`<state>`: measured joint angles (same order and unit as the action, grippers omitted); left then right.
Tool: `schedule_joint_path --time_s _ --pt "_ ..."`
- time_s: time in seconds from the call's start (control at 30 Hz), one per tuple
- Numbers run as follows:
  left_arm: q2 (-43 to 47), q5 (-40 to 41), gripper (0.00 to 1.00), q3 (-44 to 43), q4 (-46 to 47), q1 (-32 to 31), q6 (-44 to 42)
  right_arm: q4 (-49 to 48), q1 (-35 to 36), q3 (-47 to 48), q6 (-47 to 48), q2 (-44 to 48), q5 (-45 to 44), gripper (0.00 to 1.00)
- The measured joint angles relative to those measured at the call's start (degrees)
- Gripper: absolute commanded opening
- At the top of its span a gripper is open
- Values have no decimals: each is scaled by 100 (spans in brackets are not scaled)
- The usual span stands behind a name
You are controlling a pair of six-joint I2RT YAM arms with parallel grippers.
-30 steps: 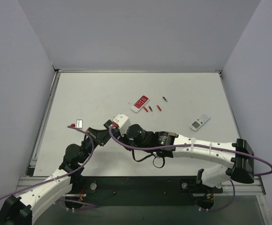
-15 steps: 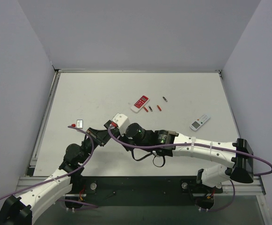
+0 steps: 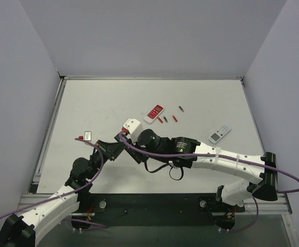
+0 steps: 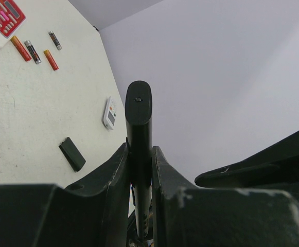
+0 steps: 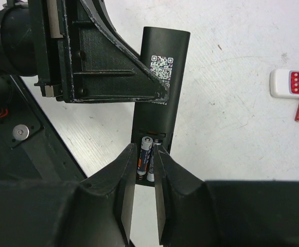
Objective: Load the batteries into the remote control
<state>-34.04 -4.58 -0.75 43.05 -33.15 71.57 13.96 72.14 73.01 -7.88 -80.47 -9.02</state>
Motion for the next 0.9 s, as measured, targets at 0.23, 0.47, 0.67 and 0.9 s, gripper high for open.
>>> schedule_joint_path --time_s 0.23,0.47,0.67,0.9 --pt "0 0 0 0 -2 0 0 319 -83 232 -205 -337 44 13" --pt "0 0 0 0 0 0 0 496 -195 245 -326 -549 127 12" --pt "0 -2 0 0 0 0 0 516 -234 258 -389 -568 199 11" --pt "0 -2 0 0 0 0 0 520 -240 299 -407 -586 273 6"
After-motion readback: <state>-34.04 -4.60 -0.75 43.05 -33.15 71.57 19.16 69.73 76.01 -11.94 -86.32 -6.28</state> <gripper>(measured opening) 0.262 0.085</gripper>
